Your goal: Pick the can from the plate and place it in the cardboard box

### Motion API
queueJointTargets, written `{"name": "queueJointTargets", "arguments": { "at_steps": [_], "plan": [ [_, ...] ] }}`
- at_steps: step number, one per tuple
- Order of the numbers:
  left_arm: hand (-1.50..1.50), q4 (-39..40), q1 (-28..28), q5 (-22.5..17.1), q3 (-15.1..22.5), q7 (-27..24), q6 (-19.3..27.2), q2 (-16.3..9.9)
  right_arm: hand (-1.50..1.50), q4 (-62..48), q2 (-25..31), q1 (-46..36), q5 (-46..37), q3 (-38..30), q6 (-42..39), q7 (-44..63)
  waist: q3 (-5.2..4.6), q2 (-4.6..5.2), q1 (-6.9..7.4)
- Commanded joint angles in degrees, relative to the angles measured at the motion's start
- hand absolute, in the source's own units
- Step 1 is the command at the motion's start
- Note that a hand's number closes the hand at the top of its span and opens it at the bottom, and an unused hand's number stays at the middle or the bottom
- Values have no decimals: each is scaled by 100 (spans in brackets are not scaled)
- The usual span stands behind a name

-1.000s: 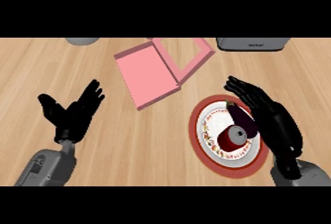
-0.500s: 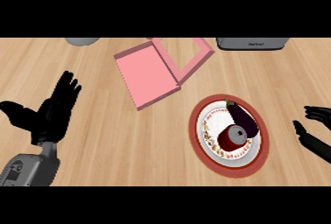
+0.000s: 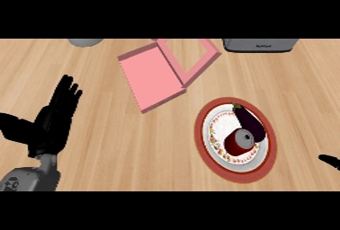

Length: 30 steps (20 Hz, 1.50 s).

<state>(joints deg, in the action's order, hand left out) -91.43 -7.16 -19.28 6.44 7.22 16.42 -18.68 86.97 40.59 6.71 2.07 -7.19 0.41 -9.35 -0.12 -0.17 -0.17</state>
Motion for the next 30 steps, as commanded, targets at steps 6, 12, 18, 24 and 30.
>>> {"name": "queueJointTargets", "arguments": {
  "at_steps": [6,12,18,24,30],
  "plan": [
    [0,-262,-89,37,-100,377,90,-47,-150,1705,999,-113,519,531,-1568,2585,0,-2,1],
    [0,-198,238,66,-238,32,-307,40,-150,2258,577,-679,1055,468,-1820,3568,8,11,31],
    [0,-82,76,453,-180,99,-166,339,-150,2650,-328,-864,289,1089,-1527,4142,10,14,18],
    [0,-60,-129,548,-311,295,-247,470,-150,2333,-766,-1195,-189,1198,-1654,4776,11,16,11],
    [0,-526,151,630,-489,538,-454,470,-150,2234,-1155,-928,-545,1076,-2073,4511,12,12,15]
  ]
}}
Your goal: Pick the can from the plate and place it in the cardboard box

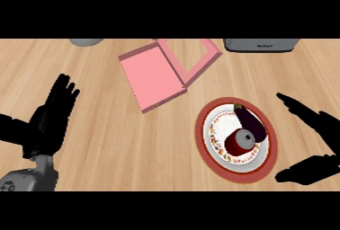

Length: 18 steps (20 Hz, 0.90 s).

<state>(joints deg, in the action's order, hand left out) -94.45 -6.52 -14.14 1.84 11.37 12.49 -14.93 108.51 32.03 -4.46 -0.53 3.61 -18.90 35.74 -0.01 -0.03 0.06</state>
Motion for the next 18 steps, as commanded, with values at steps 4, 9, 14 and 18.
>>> {"name": "queueJointTargets", "arguments": {
  "at_steps": [4,9,14,18],
  "plan": [
    [0,-39,293,222,-46,-199,-133,301,-150,-387,-787,-187,-867,160,141,-42,1,3,12],
    [0,-258,137,191,-186,109,-269,301,-150,-698,-1088,-274,-1294,174,92,-170,2,4,21],
    [0,15,334,419,-154,-336,-409,594,-150,-352,-1301,-180,-1301,61,-259,91,0,1,2],
    [0,-171,102,706,-94,71,-178,704,-150,-421,-1598,-29,-1699,213,-190,-145,1,1,-7]
  ]
}}
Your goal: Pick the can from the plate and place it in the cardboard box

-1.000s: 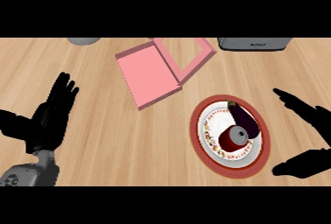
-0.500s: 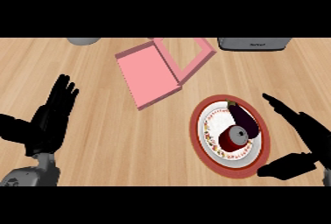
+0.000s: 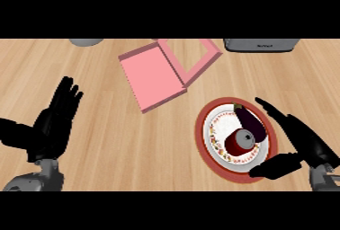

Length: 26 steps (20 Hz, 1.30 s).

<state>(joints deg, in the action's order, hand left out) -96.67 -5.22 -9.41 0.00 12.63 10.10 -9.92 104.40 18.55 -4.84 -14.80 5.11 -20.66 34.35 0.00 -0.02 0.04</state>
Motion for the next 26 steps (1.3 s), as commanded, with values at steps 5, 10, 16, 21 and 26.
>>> {"name": "queueJointTargets", "arguments": {
  "at_steps": [5,10,16,21,26],
  "plan": [
    [0,461,-360,-150,-485,-94,-375,-52,-150,-139,-226,31,-561,-79,-93,-148,-1,2,-16],
    [0,126,-210,59,-345,54,-254,158,-150,-487,-530,-201,-865,-30,-88,-159,-1,2,-1],
    [0,264,-192,7,-464,-55,-489,127,-150,-1331,-583,-495,-994,-212,-112,-712,-1,4,7],
    [0,469,-337,12,-605,-24,-584,106,-150,-817,-627,23,-1187,-95,-267,-696,-1,1,-10],
    [0,318,-78,276,-419,-182,-399,357,-150,-1095,-1060,-31,-1621,154,194,-667,-1,0,-4]
  ]
}}
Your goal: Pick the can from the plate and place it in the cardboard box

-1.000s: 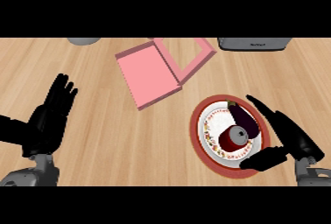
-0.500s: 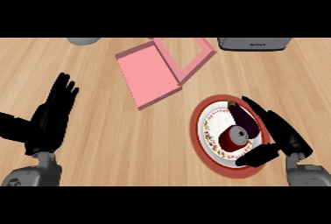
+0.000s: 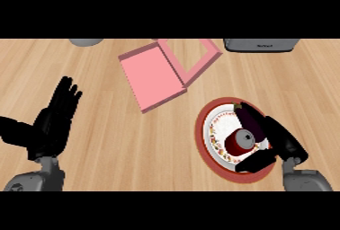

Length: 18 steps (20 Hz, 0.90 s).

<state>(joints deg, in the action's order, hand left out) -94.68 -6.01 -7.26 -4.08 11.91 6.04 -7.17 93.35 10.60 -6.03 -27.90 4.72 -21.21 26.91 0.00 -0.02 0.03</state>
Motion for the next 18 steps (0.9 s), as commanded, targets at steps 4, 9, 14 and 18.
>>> {"name": "queueJointTargets", "arguments": {
  "at_steps": [4,9,14,18],
  "plan": [
    [0,-473,161,-70,-141,362,-142,-98,-150,126,-141,-126,-54,-74,-216,269,0,-2,5],
    [0,192,-287,48,-95,174,-48,64,-150,-958,-137,-221,-489,6,256,-824,0,5,1],
    [0,290,-299,73,-191,24,-110,49,-150,-130,-6,273,-396,-130,-44,-633,0,-1,-14],
    [0,-489,51,79,-113,493,-64,0,150,-554,-63,-58,-880,216,243,-1019,1,-3,14]
  ]
}}
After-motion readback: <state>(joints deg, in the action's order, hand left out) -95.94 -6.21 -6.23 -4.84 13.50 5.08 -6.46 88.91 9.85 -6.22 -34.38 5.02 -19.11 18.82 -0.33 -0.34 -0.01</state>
